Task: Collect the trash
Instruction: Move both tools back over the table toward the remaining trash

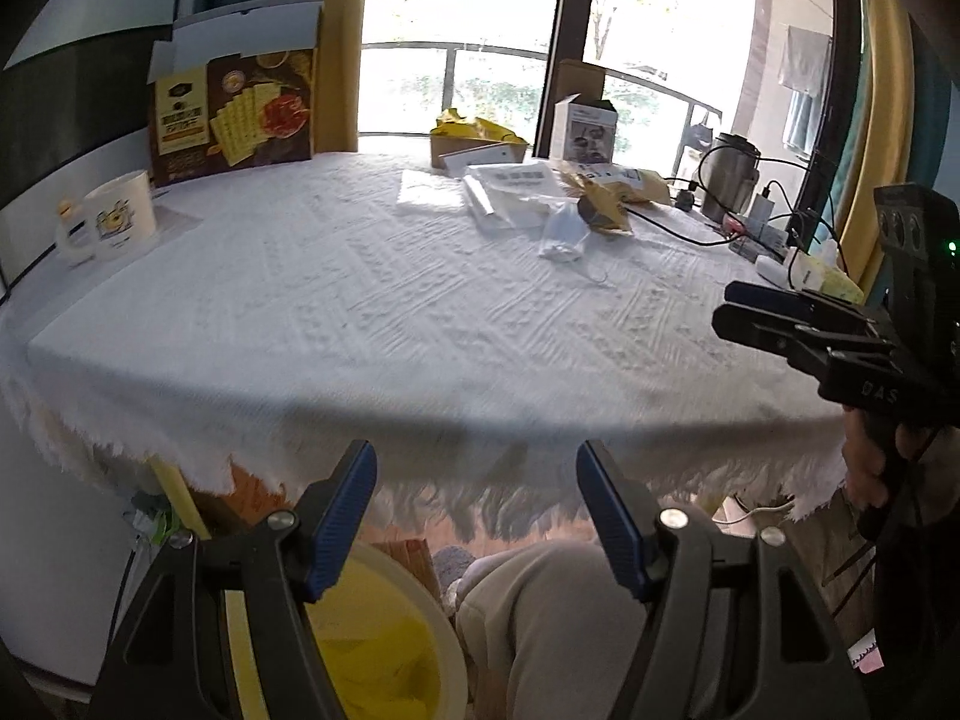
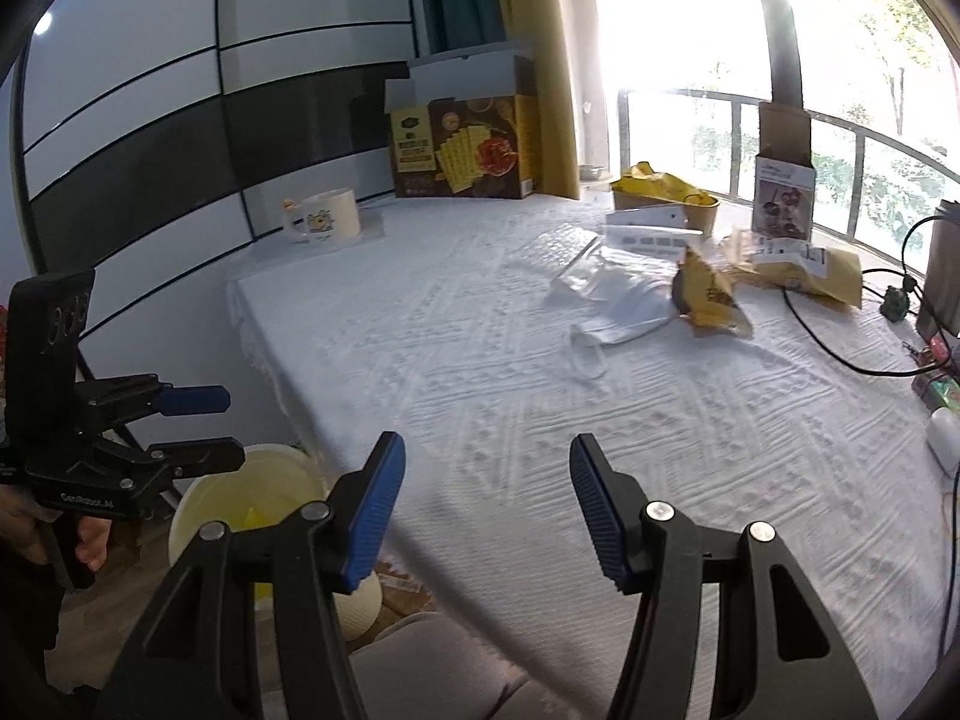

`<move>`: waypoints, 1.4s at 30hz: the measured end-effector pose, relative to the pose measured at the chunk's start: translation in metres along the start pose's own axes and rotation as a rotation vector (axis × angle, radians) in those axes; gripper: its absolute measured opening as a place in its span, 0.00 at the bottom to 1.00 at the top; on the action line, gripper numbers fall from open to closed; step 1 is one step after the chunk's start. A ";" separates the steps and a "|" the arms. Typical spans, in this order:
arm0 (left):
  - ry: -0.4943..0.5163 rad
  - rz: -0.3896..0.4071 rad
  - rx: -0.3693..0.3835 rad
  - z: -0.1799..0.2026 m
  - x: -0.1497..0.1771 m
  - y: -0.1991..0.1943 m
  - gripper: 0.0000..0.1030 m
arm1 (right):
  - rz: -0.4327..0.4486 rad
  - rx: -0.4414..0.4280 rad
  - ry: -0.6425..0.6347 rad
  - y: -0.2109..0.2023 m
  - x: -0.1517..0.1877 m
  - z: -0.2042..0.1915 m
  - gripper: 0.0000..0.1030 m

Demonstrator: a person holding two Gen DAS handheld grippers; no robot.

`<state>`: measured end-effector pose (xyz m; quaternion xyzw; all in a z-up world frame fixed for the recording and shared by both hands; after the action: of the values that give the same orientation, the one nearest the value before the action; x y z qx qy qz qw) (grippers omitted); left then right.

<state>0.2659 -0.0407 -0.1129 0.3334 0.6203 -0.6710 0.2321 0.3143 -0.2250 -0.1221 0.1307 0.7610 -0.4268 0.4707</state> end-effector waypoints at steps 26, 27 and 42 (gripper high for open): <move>0.018 0.026 0.046 0.012 -0.082 0.044 0.67 | -0.029 0.076 -0.001 0.019 -0.056 0.080 0.54; 0.017 0.026 0.046 0.012 -0.085 0.047 0.67 | -0.038 0.081 -0.002 0.021 -0.058 0.086 0.54; 0.057 0.017 0.086 0.021 -0.137 0.092 0.67 | -0.121 0.103 0.059 0.067 -0.096 0.167 0.54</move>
<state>0.4205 -0.0870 -0.0741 0.3674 0.5943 -0.6853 0.2054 0.5056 -0.2940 -0.1106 0.1211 0.7579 -0.4892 0.4143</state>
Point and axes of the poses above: each gripper's, at about its wrist camera, not at the fingertips, and y roughly the way its jaws point, z to its right, x to its underside, the point moved 9 cm from there along y, roughly the way its jaws point, and after that the axes turned 9 degrees about -x, right-handed, at the moved point
